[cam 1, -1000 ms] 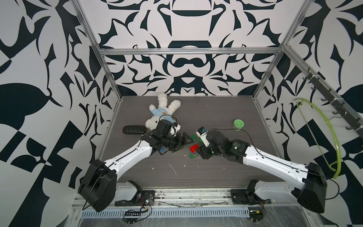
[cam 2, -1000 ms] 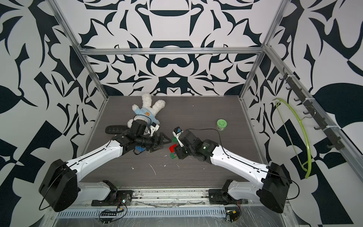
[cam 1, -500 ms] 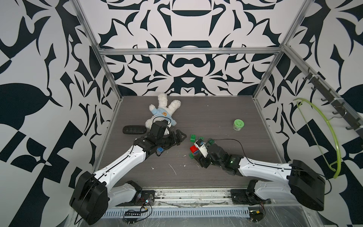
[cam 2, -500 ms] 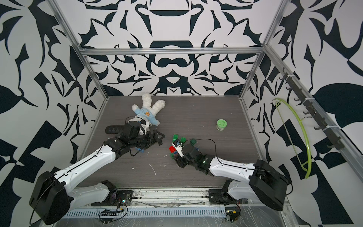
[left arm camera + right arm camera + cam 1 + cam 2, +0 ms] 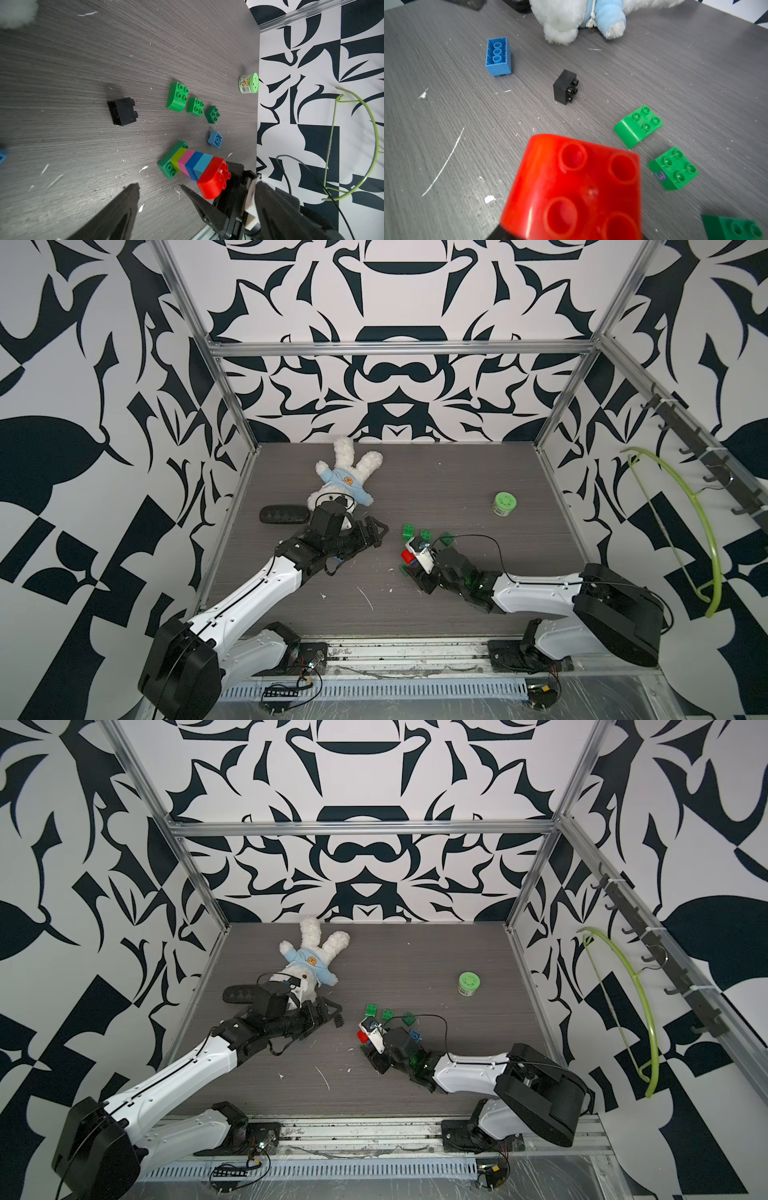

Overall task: Assemble the number 1 with lego
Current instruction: Adjust the lego brick at the center of the board.

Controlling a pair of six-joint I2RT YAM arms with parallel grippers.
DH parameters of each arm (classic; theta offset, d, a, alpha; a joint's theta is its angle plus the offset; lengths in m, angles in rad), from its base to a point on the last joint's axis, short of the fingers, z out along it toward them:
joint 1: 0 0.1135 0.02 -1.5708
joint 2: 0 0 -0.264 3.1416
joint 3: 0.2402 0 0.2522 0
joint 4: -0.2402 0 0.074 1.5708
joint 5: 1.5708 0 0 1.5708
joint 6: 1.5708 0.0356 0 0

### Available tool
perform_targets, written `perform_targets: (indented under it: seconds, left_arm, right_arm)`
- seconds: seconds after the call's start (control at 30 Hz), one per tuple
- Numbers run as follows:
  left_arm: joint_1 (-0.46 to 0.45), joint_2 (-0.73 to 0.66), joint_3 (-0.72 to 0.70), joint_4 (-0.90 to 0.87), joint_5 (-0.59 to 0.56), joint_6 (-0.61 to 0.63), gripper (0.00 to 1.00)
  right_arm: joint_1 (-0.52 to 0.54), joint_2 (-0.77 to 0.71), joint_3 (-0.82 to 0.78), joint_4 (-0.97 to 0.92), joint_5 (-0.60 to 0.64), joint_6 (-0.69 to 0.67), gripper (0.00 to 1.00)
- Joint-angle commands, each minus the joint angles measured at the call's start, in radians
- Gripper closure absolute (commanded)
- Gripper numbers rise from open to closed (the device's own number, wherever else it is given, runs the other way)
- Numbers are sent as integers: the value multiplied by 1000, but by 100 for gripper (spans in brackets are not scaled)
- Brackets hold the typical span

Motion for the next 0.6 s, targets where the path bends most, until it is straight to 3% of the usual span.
perform_targets:
  seconds: [0.0, 0.1, 0.57]
  left_arm:
    - [7, -7, -18, 25, 13, -5, 9]
    - [11, 4, -15, 31, 27, -7, 9]
    - [11, 0, -23, 40, 38, -17, 11]
  right_arm:
    - [3, -5, -6, 68, 11, -8, 49]
    - [2, -6, -12, 68, 11, -9, 54]
    - [2, 10, -6, 69, 0, -17, 64]
